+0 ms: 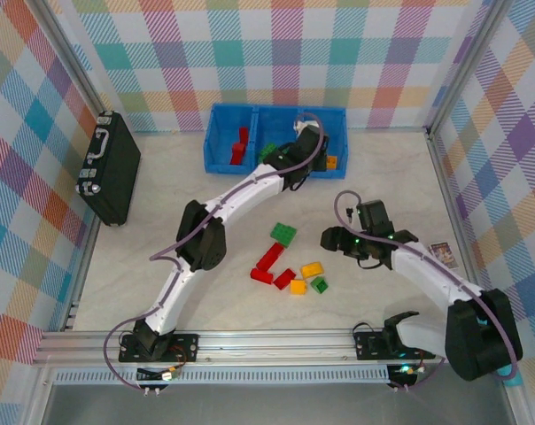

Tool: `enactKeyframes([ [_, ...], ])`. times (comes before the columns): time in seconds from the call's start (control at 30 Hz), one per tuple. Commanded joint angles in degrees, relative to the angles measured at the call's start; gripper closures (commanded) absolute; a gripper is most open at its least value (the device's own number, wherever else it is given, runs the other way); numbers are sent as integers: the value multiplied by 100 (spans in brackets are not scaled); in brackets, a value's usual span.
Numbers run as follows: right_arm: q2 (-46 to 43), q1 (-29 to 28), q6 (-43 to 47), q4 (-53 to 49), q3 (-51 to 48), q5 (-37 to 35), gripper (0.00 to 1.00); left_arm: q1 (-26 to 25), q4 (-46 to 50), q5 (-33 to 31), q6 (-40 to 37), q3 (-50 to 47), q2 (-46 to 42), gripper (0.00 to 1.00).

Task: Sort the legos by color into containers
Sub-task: Place the lego in the container.

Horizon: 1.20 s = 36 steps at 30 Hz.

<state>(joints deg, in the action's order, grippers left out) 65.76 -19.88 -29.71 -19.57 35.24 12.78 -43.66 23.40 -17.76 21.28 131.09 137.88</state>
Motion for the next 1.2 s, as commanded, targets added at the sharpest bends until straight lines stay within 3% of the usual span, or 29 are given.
enactKeyframes([
  [0.0, -357, -81, -220, -285, -177, 155, 30, 81, -981, -392, -345, -13, 276, 76],
  [0.37, -1012, -289, -402, -746, -441, 26, 28, 143, -1610, -450, -341, 537, 958, 73],
  [0.63, -1351, -667, -935, -925, -724, -189, 27, 234, -1698, -344, -261, 625, 1091, 52],
  [0.8, -1371, -837, -1133, -929, -795, -310, 27, 257, -1663, -267, -286, 607, 1061, 48],
  [0.97, -1253, -938, -984, -930, -603, -375, 27, 278, -1643, -81, -398, 470, 788, 45],
  [1.17, -712, -990, -615, -1130, -93, -475, 24, 355, -1932, 245, -907, -745, -602, 42],
])
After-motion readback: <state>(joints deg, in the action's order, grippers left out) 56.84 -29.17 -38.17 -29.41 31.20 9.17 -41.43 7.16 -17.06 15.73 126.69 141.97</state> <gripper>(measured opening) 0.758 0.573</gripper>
